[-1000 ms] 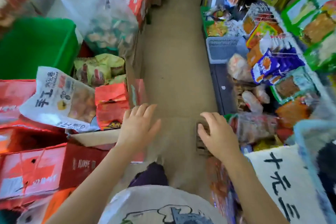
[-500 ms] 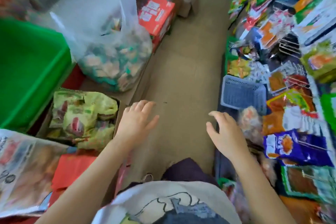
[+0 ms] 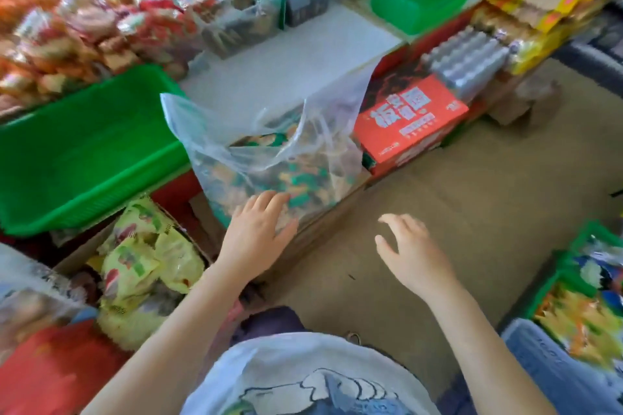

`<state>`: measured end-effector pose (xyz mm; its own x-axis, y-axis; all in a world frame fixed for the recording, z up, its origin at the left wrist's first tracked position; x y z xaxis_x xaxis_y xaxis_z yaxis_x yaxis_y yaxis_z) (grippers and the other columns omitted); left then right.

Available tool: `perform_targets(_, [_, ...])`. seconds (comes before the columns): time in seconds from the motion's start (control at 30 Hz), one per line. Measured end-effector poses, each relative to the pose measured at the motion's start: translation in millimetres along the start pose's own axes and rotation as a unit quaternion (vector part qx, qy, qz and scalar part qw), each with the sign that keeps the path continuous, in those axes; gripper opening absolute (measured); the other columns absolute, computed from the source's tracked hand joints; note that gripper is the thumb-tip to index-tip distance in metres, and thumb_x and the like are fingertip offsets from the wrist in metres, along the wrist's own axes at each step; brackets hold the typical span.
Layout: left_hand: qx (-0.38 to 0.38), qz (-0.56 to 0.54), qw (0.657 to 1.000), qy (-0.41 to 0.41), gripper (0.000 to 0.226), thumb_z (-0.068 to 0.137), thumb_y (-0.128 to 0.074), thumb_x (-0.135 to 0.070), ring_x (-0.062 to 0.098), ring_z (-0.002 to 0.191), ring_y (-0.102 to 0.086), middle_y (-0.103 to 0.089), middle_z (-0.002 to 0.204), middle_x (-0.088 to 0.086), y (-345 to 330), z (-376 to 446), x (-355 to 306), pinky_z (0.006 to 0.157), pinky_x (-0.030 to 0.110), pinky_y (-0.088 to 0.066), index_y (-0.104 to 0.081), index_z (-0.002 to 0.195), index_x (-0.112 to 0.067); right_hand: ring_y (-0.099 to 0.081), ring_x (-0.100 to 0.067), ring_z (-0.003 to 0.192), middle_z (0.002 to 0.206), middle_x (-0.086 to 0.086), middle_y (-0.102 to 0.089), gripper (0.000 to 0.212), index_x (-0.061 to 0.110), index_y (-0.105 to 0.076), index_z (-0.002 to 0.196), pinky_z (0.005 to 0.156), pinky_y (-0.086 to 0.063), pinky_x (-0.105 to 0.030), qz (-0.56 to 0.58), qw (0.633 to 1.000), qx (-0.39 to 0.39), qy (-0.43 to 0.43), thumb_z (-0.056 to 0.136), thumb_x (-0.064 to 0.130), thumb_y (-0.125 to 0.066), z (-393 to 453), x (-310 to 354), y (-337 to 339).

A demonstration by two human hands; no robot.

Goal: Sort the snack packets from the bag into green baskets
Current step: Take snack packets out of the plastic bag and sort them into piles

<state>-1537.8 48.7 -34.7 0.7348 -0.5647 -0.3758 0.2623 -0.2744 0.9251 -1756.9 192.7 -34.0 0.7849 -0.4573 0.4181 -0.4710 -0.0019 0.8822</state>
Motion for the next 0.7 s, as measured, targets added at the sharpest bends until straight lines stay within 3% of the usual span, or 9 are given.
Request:
perform_targets(0.27, [-0.144,0.016,0.985,0.092,0.053,0.092,-0.042,-0.049,0.031,0.115,-0.054,-0.061,0.126,0.007,20,79,14,0.094,0.045,-0.045,-0.06,0.129,-0.015,-0.053,-0.028,0.114,0.117,-0.006,-0.06,0.034,0.012,-0.061,0.126,0.096,-0.046,-0.041,0.009,0.986,0.016,0.164,0.095,0.025,-0.062,159,32,33])
perform_targets(0.33, [-0.162,0.021,0.981,0.106,0.051,0.091,-0.045,-0.046,0.028,0.119,-0.049,-0.06,0.129,0.008,16,102,31,0.1,0.043,-0.037,-0.06,0.128,-0.014,-0.053,-0.029,0.113,0.117,-0.006,-0.059,0.032,0.011,-0.062,0.123,0.096,-0.046,-0.041,0.007,0.98,0.003,0.197,0.093,0.022,-0.063,192,47,39])
perform_targets(0.43, [-0.116,0.02,0.983,0.142,0.061,0.092,-0.041,-0.054,0.029,0.133,-0.046,-0.057,0.14,0.008,-9,135,60,0.113,0.042,-0.022,-0.057,0.136,-0.015,-0.049,-0.025,0.117,0.123,-0.007,-0.057,0.032,0.011,-0.061,0.123,0.1,-0.042,-0.036,0.019,0.971,-0.037,0.234,0.092,0.019,-0.063,230,74,54])
perform_targets(0.5, [-0.06,0.019,0.987,0.146,0.07,0.093,-0.032,-0.063,0.028,0.14,-0.043,-0.054,0.145,0.005,-29,158,69,0.119,0.044,-0.014,-0.054,0.141,-0.018,-0.047,-0.026,0.122,0.128,-0.011,-0.057,0.036,0.011,-0.06,0.124,0.103,-0.043,-0.042,0.009,0.957,-0.069,0.282,0.091,0.026,-0.055,256,96,60])
perform_targets(0.6, [0.006,-0.006,0.988,0.153,0.08,0.092,-0.015,-0.071,0.024,0.143,-0.039,-0.054,0.146,0.001,-53,179,64,0.123,0.048,-0.01,-0.049,0.146,-0.022,-0.044,-0.031,0.134,0.141,-0.013,-0.052,0.043,0.012,-0.058,0.129,0.109,-0.037,-0.048,-0.023,0.949,-0.038,0.313,0.092,0.033,-0.052,293,109,44])
perform_targets(0.7, [0.025,-0.012,0.981,0.193,0.086,0.093,-0.003,-0.073,0.022,0.134,-0.047,-0.062,0.133,0.001,-68,186,63,0.123,0.047,-0.008,-0.044,0.149,-0.023,-0.04,-0.029,0.141,0.143,-0.009,-0.053,0.049,0.015,-0.059,0.13,0.12,-0.019,-0.051,-0.07,0.933,0.016,0.353,0.098,0.047,-0.04,317,116,14])
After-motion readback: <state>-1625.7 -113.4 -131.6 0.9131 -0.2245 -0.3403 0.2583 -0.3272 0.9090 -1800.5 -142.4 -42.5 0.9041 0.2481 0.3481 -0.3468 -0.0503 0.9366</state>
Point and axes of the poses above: each hand's wrist, its own z-axis towards the middle knuckle, its own y-axis out of the back of the hand, x = y × z, the point moved 7 cm from there along z, towards the middle knuckle
